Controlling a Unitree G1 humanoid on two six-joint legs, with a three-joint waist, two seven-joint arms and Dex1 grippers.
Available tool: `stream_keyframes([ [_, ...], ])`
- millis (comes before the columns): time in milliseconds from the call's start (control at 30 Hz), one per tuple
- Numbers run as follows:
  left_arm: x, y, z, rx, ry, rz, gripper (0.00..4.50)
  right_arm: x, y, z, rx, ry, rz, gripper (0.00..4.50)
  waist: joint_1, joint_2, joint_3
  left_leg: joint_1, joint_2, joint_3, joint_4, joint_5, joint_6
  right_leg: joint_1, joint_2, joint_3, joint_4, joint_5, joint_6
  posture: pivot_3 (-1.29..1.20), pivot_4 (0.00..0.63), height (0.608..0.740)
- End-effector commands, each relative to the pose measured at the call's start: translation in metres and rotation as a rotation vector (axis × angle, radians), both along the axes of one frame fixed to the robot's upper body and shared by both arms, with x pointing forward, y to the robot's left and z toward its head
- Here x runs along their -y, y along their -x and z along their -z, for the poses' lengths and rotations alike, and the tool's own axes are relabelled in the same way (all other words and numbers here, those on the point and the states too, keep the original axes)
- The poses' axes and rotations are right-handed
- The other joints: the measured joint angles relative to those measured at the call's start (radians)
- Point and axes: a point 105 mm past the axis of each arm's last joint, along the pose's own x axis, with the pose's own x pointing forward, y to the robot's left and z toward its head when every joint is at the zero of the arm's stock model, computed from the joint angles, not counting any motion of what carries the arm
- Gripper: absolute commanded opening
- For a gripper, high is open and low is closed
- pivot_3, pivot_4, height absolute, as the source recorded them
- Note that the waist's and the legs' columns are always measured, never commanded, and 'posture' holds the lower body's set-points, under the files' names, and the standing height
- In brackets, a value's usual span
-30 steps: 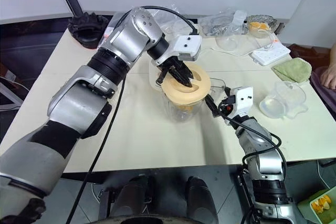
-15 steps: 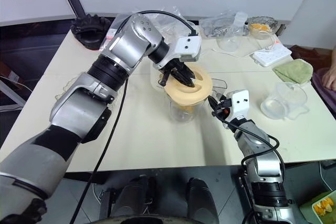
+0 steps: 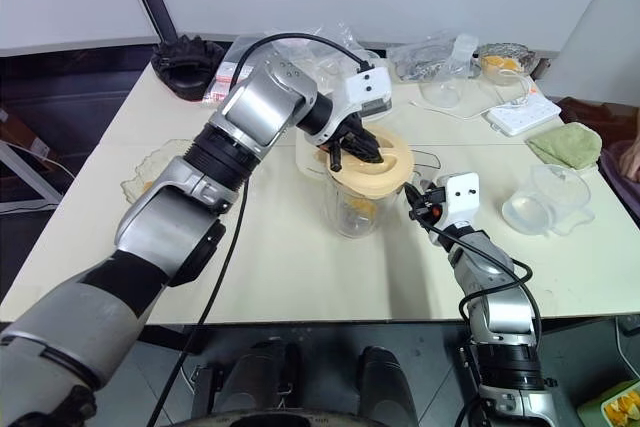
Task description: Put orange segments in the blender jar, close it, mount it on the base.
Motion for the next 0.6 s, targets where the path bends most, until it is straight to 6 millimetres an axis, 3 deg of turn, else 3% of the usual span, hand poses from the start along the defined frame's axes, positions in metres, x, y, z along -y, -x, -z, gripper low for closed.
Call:
stream_keyframes([
  [33, -0.014, -0.009, 0.026, 0.002, -0.101, -0.070, 2.21, -0.016, 0.002, -0.024, 0.105, 0.017, -0.086, 0.93, -0.013, -0.001, 0.000, -0.001, 0.000, 0.000, 0.000, 0.000, 0.000, -0.001, 0.000, 0.000, 0.000, 0.000, 0.000, 0.00, 0.150, 0.740],
  [167, -0.009, -0.006, -0.004, 0.053, -0.032, -0.009, 4.01, -0.014, 0.001, -0.024, 0.104, 0.019, -0.087, 0.93, -0.020, 0.000, 0.000, -0.001, -0.002, 0.004, -0.006, 0.000, 0.000, -0.001, -0.003, 0.000, 0.001, 0.000, 0.000, 0.00, 0.150, 0.740],
  [300, -0.002, -0.001, -0.081, 0.154, 0.153, 0.023, 4.01, -0.009, 0.001, -0.022, 0.092, 0.040, -0.087, 0.93, -0.021, -0.004, 0.003, -0.005, -0.003, 0.005, -0.011, 0.002, 0.004, -0.010, -0.003, 0.000, 0.005, 0.000, 0.000, 0.00, 0.150, 0.740],
  [400, -0.003, 0.011, -0.129, 0.222, 0.277, 0.089, 4.01, -0.003, 0.000, -0.021, 0.082, 0.055, -0.082, 0.93, -0.021, -0.006, 0.006, -0.023, -0.008, 0.006, -0.009, 0.004, 0.004, -0.031, -0.002, 0.002, 0.017, -0.002, 0.005, 0.00, 0.150, 0.740],
  [500, -0.009, 0.013, -0.150, 0.256, 0.339, 0.102, 4.01, 0.000, -0.001, -0.019, 0.069, 0.071, -0.079, 0.93, -0.021, -0.006, 0.006, -0.021, -0.008, 0.007, -0.012, 0.003, 0.004, -0.032, 0.000, 0.002, 0.021, -0.004, 0.014, 0.00, 0.150, 0.740],
  [600, -0.019, 0.005, -0.162, 0.278, 0.394, 0.052, 4.01, 0.003, -0.003, -0.020, 0.063, 0.069, -0.074, 0.93, -0.020, -0.005, 0.006, -0.014, -0.008, 0.005, -0.014, 0.003, 0.005, -0.027, 0.001, 0.001, 0.024, -0.009, 0.014, 0.00, 0.150, 0.740],
])
